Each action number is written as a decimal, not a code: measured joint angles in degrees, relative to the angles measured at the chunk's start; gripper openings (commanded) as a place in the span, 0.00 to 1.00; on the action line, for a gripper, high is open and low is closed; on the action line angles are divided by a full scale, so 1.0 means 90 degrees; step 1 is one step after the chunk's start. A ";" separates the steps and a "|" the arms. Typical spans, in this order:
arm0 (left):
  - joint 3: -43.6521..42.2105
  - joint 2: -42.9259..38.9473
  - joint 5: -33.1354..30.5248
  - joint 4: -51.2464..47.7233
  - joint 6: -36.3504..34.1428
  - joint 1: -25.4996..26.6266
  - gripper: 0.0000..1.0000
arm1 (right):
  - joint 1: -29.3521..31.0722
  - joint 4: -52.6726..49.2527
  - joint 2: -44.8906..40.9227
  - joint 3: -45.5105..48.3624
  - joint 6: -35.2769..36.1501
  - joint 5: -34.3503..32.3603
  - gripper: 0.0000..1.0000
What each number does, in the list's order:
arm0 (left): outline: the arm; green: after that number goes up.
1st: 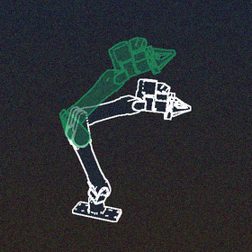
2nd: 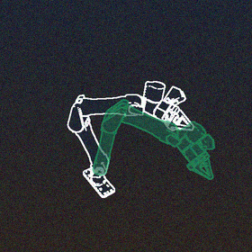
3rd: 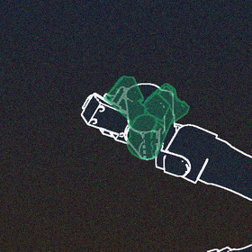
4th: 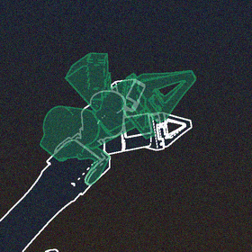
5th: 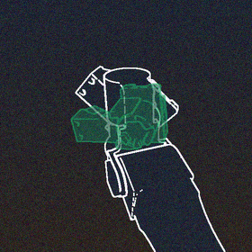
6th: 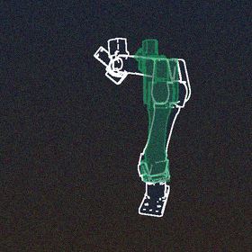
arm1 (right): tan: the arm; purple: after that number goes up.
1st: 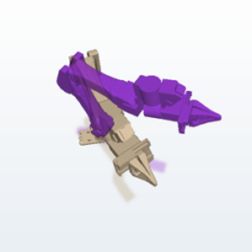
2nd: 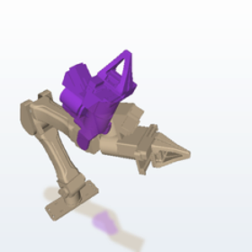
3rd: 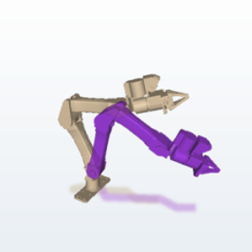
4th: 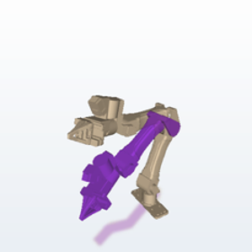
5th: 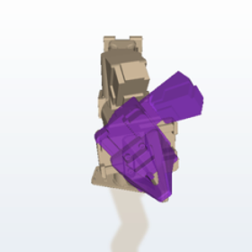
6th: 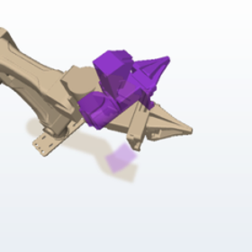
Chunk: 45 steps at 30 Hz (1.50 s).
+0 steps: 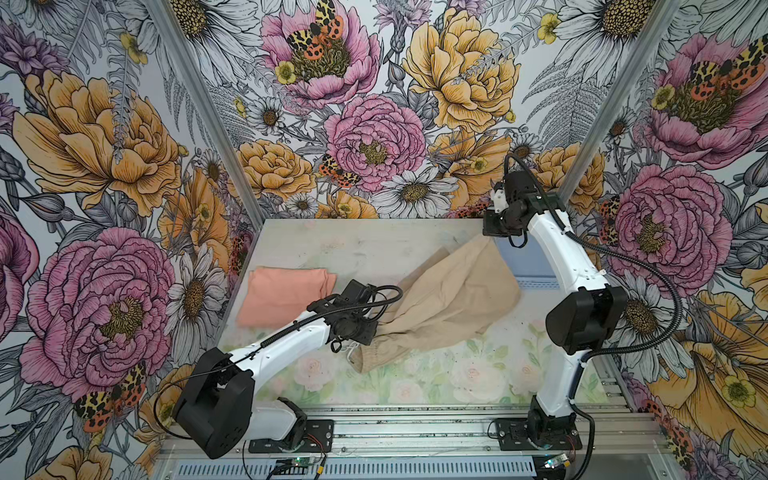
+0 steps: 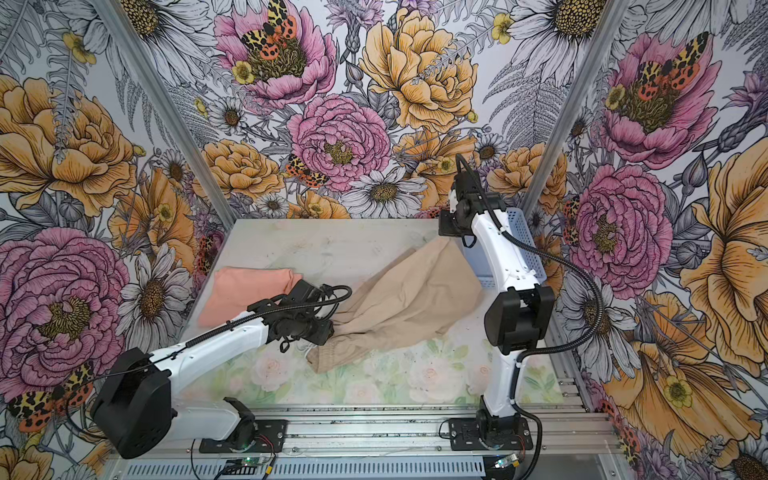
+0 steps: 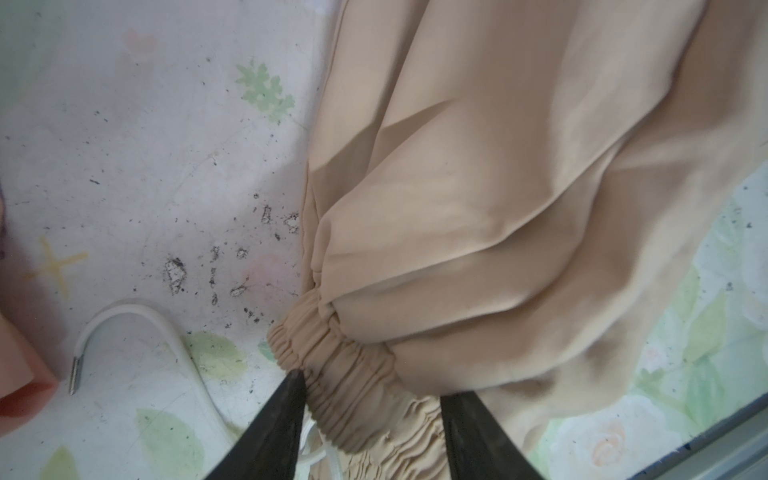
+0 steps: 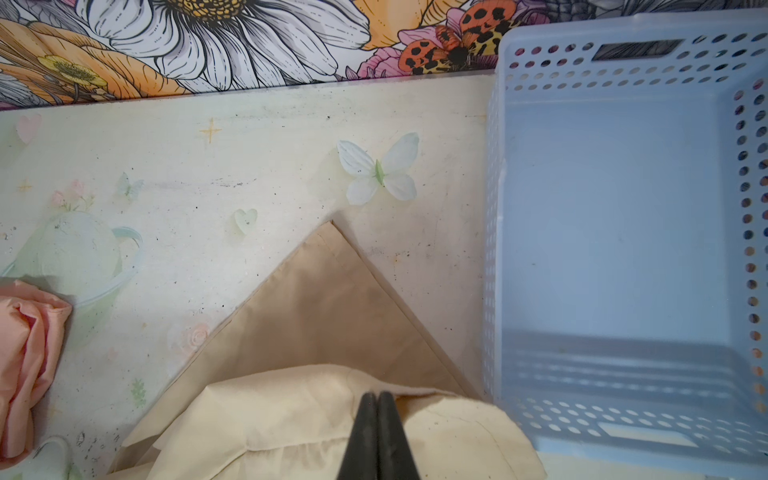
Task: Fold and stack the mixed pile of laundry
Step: 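Hold the waistband with the left gripper while the right gripper hovers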
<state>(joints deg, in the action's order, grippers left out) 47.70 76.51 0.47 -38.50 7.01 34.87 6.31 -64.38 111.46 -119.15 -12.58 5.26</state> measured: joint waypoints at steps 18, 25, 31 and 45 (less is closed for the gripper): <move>0.0131 -0.0236 0.0070 -0.0143 -0.0163 0.0102 0.65 | -0.0180 -0.0005 0.0262 -0.0214 -0.0049 0.0102 0.00; 0.0321 -0.0070 0.0073 -0.0202 -0.0185 0.0109 0.58 | -0.0289 -0.0010 0.0549 -0.0573 -0.0046 0.0177 0.00; 0.0321 -0.0068 0.0100 -0.0243 -0.0185 0.0112 0.58 | -0.0325 -0.0131 0.0780 -0.0831 -0.0046 0.0192 0.00; 0.0333 0.0435 0.0095 -0.0243 -0.0231 0.0051 0.38 | -0.0418 -0.0199 0.0872 -0.0974 -0.0044 0.0194 0.00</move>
<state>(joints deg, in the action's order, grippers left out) 50.70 80.42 1.32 -40.69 4.93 35.33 2.55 -66.17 119.31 -127.92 -12.97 7.01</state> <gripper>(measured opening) 0.382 0.050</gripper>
